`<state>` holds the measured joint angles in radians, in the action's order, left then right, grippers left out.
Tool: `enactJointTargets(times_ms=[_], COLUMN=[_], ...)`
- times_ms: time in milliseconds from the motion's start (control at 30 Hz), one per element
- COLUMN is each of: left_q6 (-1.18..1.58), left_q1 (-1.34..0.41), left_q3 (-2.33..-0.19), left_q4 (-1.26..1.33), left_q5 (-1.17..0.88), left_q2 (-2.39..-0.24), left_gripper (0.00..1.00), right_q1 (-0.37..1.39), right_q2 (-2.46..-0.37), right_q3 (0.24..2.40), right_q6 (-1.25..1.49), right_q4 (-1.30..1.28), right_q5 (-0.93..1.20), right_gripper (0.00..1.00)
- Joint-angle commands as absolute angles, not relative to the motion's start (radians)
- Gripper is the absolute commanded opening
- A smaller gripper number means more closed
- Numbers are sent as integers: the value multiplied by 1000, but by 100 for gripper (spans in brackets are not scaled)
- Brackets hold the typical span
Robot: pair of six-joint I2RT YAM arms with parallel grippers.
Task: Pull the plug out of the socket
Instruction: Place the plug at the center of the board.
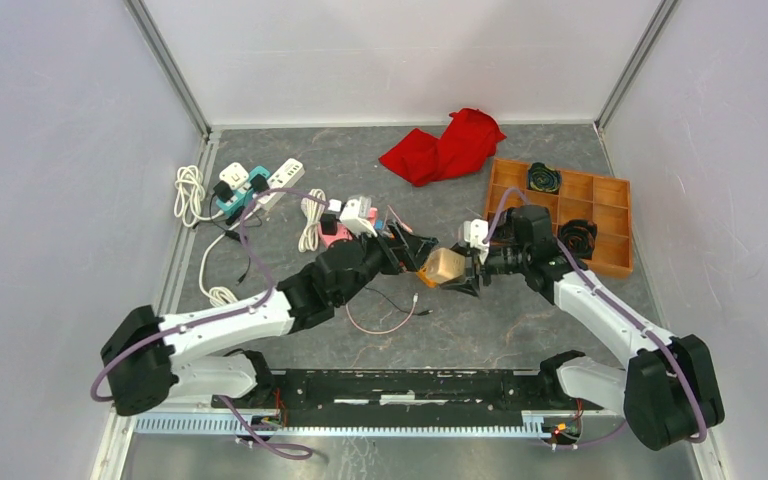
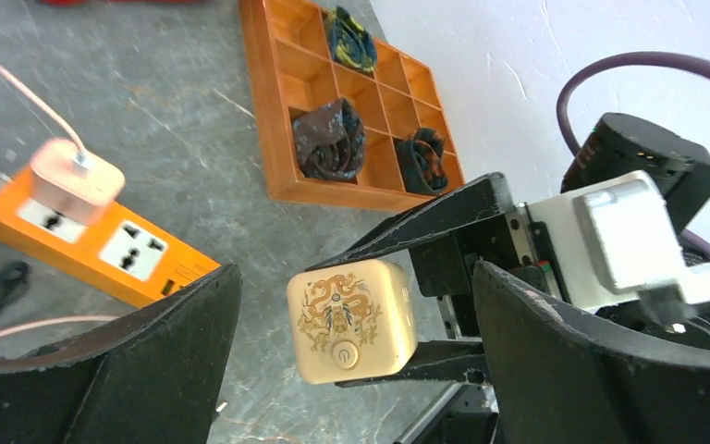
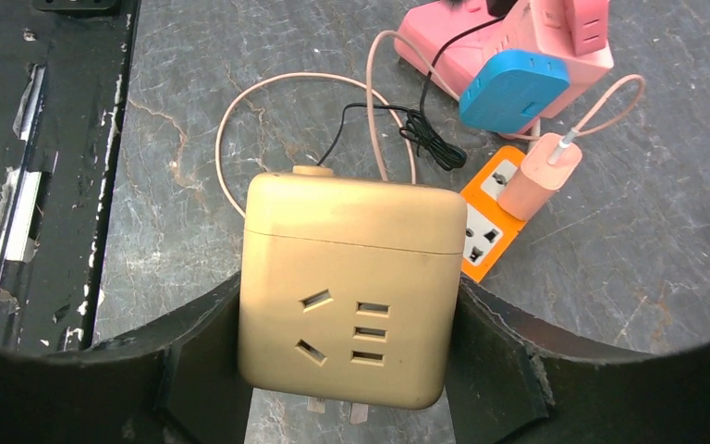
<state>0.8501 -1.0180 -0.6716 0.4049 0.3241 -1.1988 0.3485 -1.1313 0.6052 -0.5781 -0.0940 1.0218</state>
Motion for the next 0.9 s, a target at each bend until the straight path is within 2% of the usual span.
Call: enactJointTargets(times_ms=[0,200,367,667,867], left_q6=[626,226,12,-80,-47], left_q1=[-1018,-1017,-1017,-1017,-1017], left_q3=[-832,-919,-900,-724,-733], left_q4=[92,-32,-120,-74,-99], left_q5=[435,327,378,345,311], left_q2=[-1055,-924,-918,-840,-856], left_gripper=[100,100,100,100,100], right_q1=[314,272,249,234,234], right_q2=[-1107,-1061,-1055,-1098,-1220], right_q3=[686,689,726,795,936], right_q6=[-680,-720,-798,-868,-885], right_q4=[-168,-192,-272,-347,-400], right_q5=[1073,1045,1000,907,855], right_gripper=[0,0,0,1,1])
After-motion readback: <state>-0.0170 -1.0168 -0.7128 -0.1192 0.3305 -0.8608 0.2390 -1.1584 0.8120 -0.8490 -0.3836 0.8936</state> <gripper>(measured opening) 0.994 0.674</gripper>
